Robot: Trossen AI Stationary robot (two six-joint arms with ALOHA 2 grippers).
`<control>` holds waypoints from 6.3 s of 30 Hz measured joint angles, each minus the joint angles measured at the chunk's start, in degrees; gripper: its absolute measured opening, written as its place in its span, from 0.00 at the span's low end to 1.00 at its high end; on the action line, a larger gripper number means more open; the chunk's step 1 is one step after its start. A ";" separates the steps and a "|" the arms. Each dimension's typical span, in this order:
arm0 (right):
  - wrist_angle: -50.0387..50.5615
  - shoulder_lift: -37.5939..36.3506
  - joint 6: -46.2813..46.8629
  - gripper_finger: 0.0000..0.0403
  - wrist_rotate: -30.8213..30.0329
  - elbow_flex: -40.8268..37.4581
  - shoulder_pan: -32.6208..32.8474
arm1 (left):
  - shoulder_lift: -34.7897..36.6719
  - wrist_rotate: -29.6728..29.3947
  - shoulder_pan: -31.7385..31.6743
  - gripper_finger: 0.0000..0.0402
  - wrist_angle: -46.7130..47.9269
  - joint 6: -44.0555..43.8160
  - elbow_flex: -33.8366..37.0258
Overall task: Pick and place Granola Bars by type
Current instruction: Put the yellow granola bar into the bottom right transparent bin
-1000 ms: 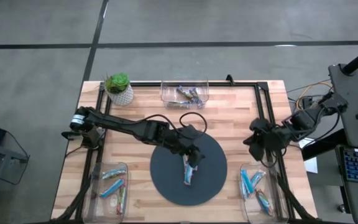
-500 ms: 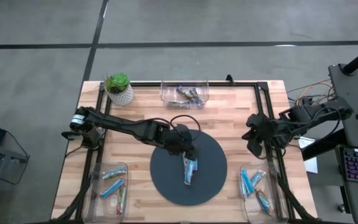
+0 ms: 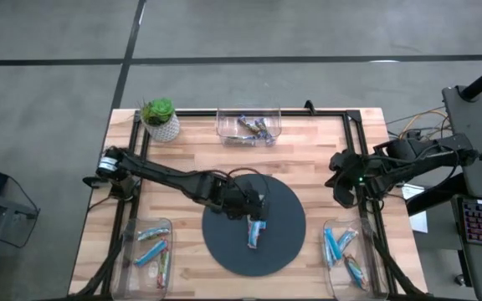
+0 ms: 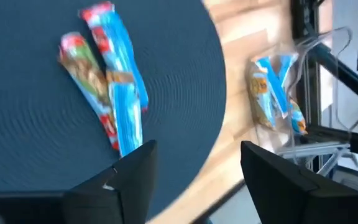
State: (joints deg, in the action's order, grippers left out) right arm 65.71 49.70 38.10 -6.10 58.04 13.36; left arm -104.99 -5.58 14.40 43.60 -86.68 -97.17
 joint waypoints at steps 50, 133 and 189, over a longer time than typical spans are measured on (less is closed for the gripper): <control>-1.70 5.85 -5.06 0.03 0.10 0.00 -0.43 | -28.35 0.54 3.43 0.51 24.48 -11.41 -24.89; -4.76 6.24 -7.79 0.03 -0.51 0.00 -0.43 | -29.66 2.01 2.90 0.17 19.46 -7.44 -24.03; -12.04 16.45 -37.62 0.53 12.80 32.65 -0.39 | -11.52 -14.14 1.70 0.17 0.38 51.31 -34.68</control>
State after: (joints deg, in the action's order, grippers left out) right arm 53.67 66.15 0.48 6.70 90.69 12.97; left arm -116.51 -19.72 16.10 43.98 -35.38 -131.85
